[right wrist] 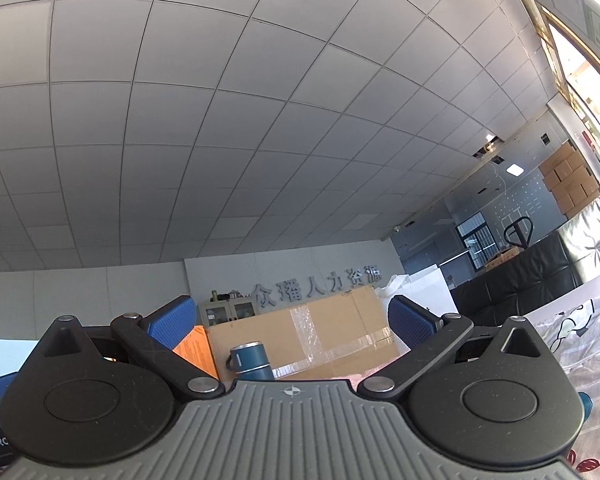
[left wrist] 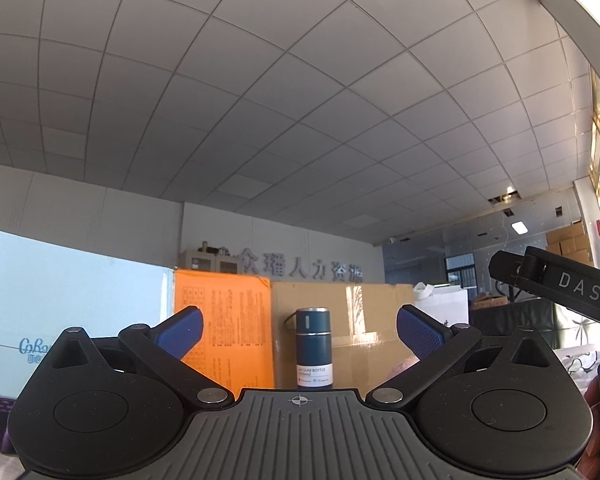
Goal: Fold clothes
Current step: 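Swing both tools around toward the brown leather jacket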
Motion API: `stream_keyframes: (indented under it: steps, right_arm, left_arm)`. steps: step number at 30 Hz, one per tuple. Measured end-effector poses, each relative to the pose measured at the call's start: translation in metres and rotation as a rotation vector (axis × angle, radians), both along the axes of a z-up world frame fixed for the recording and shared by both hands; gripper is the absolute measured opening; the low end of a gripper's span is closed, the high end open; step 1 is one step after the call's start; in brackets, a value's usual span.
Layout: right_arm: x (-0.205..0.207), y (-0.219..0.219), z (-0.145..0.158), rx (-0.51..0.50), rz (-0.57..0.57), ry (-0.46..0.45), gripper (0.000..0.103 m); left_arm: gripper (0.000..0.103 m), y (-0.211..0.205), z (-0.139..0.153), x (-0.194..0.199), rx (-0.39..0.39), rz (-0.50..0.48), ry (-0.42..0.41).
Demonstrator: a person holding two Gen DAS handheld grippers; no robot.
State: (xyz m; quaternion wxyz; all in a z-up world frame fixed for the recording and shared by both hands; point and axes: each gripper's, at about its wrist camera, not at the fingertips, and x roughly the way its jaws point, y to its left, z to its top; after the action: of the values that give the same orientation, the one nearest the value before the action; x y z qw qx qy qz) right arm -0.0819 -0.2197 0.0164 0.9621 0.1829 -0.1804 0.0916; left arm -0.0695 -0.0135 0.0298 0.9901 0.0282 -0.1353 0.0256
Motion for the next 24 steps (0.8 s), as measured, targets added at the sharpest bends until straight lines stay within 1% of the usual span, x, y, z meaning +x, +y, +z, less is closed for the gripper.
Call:
stream_keyframes:
  steps: [7,12,19,24]
  right_arm:
    - [-0.022,-0.001,0.007,0.022,0.06,-0.019,0.103]
    - [-0.039,0.004,0.008,0.016,0.127,-0.019,0.103]
    - [-0.062,0.011,0.01,0.006,0.221,-0.02,0.103]
    - [-0.08,0.027,0.011,-0.022,0.346,-0.021,0.103]
  left_arm:
    - [0.103,0.011,0.004,-0.036,0.015,0.047,0.005]
    - [0.103,0.017,0.006,-0.067,0.082,0.127,-0.025]
    - [0.103,0.034,0.009,-0.114,0.119,0.269,-0.075]
    - [0.103,0.056,0.016,-0.15,0.123,0.441,-0.129]
